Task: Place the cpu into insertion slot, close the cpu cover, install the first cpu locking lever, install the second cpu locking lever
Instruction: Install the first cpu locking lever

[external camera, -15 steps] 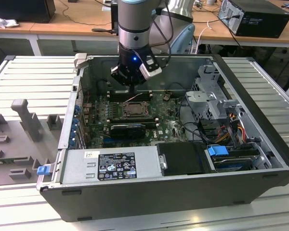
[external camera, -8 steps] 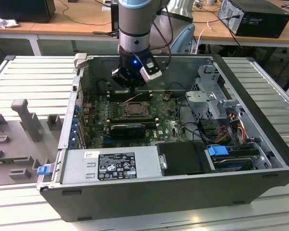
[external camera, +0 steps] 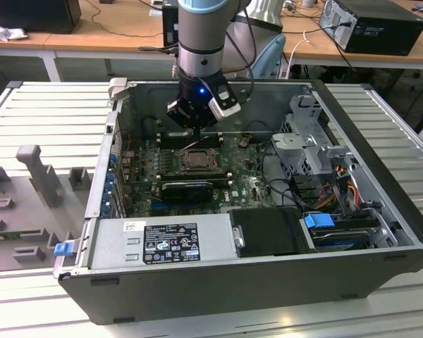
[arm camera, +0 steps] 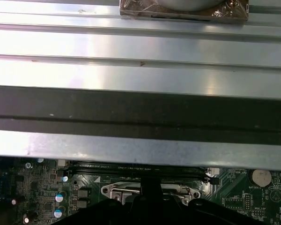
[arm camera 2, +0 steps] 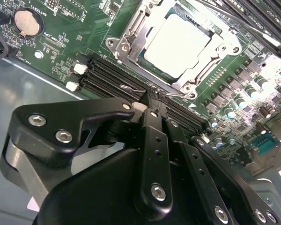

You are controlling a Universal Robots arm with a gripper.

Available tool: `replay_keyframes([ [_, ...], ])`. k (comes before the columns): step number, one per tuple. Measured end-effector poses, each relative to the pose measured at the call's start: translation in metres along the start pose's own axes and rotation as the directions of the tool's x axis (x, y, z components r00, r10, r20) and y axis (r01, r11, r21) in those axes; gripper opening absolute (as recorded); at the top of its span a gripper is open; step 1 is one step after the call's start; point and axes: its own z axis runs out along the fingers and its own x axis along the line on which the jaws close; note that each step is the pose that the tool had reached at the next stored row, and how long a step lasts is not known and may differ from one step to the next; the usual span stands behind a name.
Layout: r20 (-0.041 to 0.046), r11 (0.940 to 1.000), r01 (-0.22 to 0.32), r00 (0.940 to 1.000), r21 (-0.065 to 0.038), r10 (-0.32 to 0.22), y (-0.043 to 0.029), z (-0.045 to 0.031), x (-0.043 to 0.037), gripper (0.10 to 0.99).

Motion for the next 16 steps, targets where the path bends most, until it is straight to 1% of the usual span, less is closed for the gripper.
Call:
replay_keyframes([
  [12, 0.0, 1.0, 0.0, 1.0, 0.0, 0.0, -0.0001, 0.0004, -0.0023, 0.106],
  [16, 0.0, 1.0, 0.0, 1.0, 0.0, 0.0, -0.0002, 0.0008, -0.0042, 0.106],
])
